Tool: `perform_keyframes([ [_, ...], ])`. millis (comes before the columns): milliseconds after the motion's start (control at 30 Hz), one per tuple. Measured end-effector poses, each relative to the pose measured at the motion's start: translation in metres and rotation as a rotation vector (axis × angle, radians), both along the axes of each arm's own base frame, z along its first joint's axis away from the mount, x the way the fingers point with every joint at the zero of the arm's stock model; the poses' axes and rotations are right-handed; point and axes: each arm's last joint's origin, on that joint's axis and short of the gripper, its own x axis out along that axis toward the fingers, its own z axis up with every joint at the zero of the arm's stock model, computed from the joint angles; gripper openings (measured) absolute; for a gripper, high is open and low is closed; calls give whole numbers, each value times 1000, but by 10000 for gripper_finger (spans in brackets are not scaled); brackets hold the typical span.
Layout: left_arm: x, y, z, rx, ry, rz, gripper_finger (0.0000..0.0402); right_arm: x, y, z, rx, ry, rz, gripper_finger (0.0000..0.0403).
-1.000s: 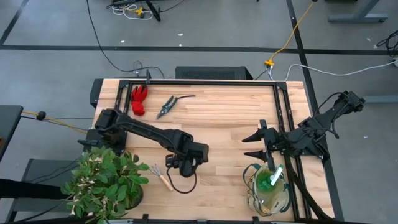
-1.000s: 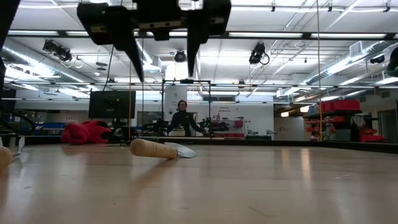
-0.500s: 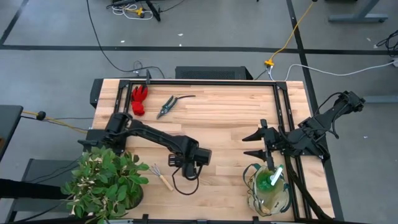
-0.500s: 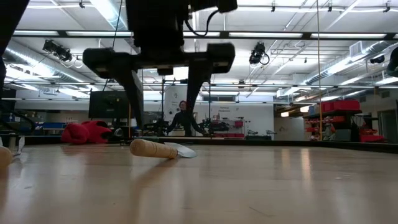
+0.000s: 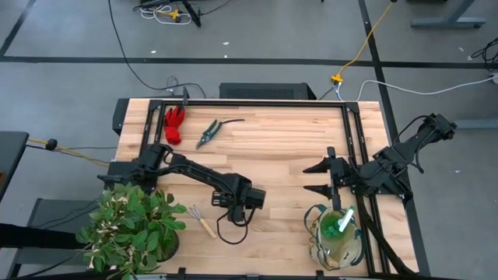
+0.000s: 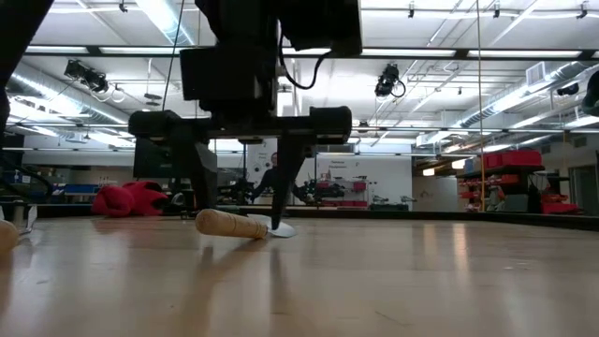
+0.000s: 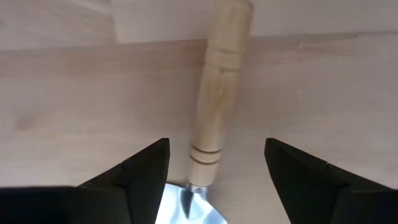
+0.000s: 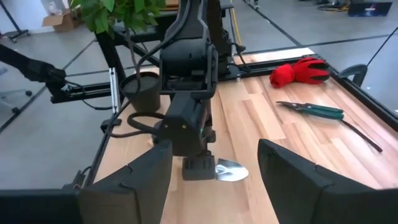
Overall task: Pick & Place Garden tools in Gardening bag
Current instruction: Put the brown trowel into the white gardening bag
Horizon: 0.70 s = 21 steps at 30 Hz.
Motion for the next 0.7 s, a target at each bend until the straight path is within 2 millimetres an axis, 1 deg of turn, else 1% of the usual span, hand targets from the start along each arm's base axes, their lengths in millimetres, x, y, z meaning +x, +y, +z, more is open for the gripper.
perform_keyframes([
  [100,1,-1,0,3,-9,-36,251,0,0,0,0,0,0,240],
  [367,0,-2,0,-39,1,-43,211,0,0,0,-1,0,-1,240],
  [533,0,-2,0,-38,0,-43,207,0,0,0,-1,-1,-2,240],
  [700,3,-2,-11,0,4,-41,206,0,0,0,-1,-1,-2,240],
])
